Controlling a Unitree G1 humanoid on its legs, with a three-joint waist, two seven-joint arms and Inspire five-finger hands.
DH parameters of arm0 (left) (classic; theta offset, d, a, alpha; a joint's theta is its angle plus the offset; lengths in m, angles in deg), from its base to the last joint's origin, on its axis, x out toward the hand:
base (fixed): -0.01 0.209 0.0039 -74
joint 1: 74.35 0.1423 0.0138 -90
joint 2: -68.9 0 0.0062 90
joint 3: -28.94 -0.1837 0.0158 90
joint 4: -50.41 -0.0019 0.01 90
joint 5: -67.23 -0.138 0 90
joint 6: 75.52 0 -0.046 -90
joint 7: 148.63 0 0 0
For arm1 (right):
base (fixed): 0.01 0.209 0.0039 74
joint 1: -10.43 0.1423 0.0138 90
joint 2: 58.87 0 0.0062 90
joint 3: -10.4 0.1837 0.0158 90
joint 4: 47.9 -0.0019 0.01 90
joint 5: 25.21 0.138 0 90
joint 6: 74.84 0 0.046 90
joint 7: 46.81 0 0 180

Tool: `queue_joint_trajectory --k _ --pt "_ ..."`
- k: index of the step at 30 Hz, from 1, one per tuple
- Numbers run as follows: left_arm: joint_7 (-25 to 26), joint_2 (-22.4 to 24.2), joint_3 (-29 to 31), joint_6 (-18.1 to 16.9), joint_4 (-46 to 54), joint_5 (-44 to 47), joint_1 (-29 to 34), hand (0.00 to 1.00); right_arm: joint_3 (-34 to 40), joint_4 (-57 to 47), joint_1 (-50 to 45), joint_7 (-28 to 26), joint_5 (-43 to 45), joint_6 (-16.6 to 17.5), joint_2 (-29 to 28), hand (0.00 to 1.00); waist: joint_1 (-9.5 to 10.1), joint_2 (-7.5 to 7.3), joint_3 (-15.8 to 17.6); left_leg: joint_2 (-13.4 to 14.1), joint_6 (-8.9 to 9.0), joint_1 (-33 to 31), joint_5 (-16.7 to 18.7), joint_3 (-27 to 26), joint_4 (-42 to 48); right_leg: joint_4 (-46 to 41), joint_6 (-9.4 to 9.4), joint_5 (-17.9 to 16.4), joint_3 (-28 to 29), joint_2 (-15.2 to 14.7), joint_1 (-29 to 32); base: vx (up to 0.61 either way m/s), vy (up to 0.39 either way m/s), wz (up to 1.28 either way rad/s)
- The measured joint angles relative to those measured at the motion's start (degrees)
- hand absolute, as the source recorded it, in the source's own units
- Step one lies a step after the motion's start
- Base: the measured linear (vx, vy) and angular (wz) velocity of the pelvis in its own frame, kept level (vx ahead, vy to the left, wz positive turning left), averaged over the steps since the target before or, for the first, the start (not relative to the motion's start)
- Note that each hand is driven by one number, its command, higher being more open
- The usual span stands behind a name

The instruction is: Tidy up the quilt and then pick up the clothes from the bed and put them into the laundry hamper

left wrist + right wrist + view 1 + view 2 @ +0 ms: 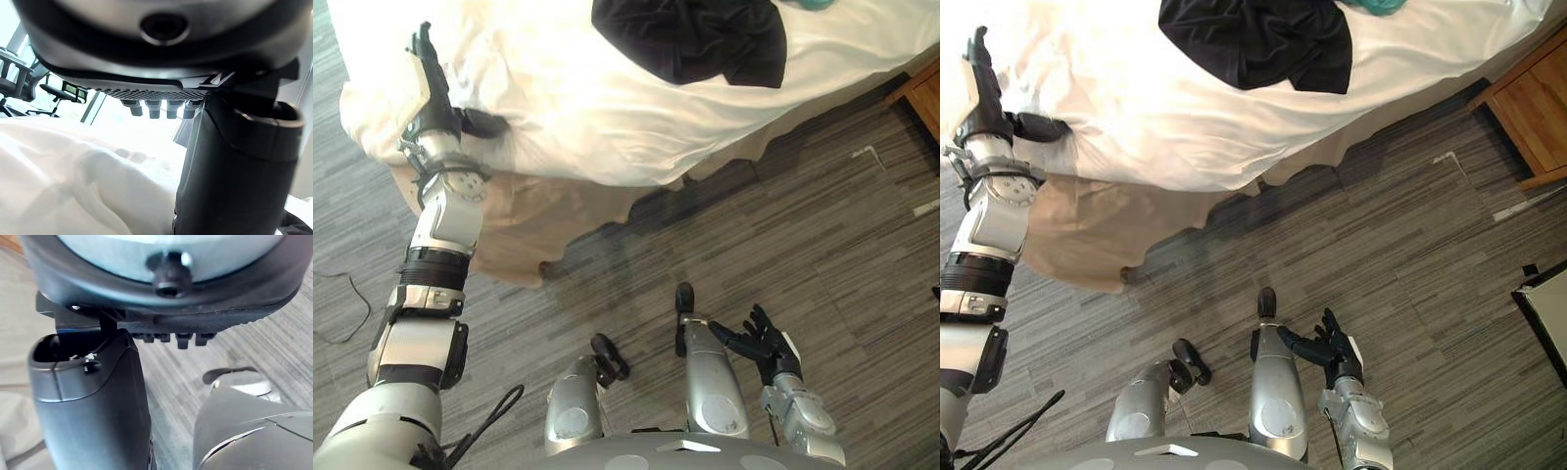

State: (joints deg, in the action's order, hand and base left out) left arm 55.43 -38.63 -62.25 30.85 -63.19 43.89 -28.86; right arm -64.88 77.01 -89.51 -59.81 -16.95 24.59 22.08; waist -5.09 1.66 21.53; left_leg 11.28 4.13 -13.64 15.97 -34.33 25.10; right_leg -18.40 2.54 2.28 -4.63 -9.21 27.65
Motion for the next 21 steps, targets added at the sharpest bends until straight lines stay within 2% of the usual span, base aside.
queue_joint_trajectory --k 6,8,11,13,15,17,19,21 --pt "0.6 -0.1 2.0 0.0 2.0 0.7 -2.6 1.0 -1.5 0.0 -0.8 -0.5 0.0 1.5 0.0 1.0 0.24 -0.5 0.3 1.5 -0.03 -1.1 0.8 0.4 2.7 -1.0 -0.29 -0.2 -0.2 0.6 0.4 -0.02 -0.009 -0.01" --pt "-0.3 -0.3 2.4 0.0 2.0 0.9 -3.1 1.0 -1.9 0.0 -0.9 -0.7 0.0 1.9 0.0 1.0 0.28 -0.66 0.4 1.7 -0.08 -1.1 0.8 0.6 3.0 -1.7 -0.26 -0.6 -0.3 0.6 0.4 -0.01 -0.011 0.02" --pt "-3.0 -0.9 2.7 0.1 2.0 3.4 -4.1 1.0 -1.9 0.0 -1.0 -1.6 0.0 2.8 0.0 1.0 0.39 -0.79 0.5 3.5 0.08 -2.1 2.2 1.2 5.8 -2.7 -0.5 -1.2 -1.0 1.4 0.6 -0.01 -0.011 0.0" --pt "-6.7 -1.4 2.9 0.1 2.0 6.6 -5.3 1.0 -1.9 0.1 -1.0 -1.5 0.0 3.4 0.0 1.0 0.51 -1.37 0.8 3.7 0.02 -2.4 2.3 1.5 6.3 -3.1 -0.65 -1.4 -1.2 1.5 0.8 -0.01 -0.015 0.03" --pt "-16.7 -3.6 2.6 0.2 1.7 13.9 -6.2 1.0 -1.8 0.1 -1.0 -1.5 -0.1 3.8 0.0 1.0 0.5 -1.59 0.9 4.1 -0.06 -3.5 2.6 1.7 7.2 -3.5 -0.7 -1.4 -1.4 1.5 1.5 -0.02 -0.014 0.05" --pt "-24.1 -5.4 0.9 0.1 1.4 18.4 -6.2 1.0 -1.8 0.2 -1.1 -1.5 -0.1 3.7 0.0 1.0 0.61 -1.58 0.9 4.4 -0.1 -3.8 2.7 2.0 7.8 -3.6 -0.72 -1.4 -1.6 1.6 1.6 0.01 0.0 0.02" --pt "-28.3 -6.5 -1.2 -0.2 1.4 21.1 -6.2 1.0 -1.7 0.2 -1.2 -1.4 -0.1 3.6 0.0 1.0 1.15 -1.58 0.9 4.5 -0.1 -3.6 2.7 1.9 8.4 -4.0 -0.79 -1.5 -1.6 1.5 1.6 0.02 0.003 0.01" --pt "-29.6 -7.8 -1.8 -1.2 1.4 23.6 -5.7 1.0 -1.7 0.1 -1.6 -1.5 -0.1 3.6 0.0 1.0 1.71 -1.58 0.9 4.3 -0.1 -2.8 2.7 1.7 8.7 -5.7 -0.82 -2.5 -1.4 1.1 1.4 0.01 0.002 0.02"
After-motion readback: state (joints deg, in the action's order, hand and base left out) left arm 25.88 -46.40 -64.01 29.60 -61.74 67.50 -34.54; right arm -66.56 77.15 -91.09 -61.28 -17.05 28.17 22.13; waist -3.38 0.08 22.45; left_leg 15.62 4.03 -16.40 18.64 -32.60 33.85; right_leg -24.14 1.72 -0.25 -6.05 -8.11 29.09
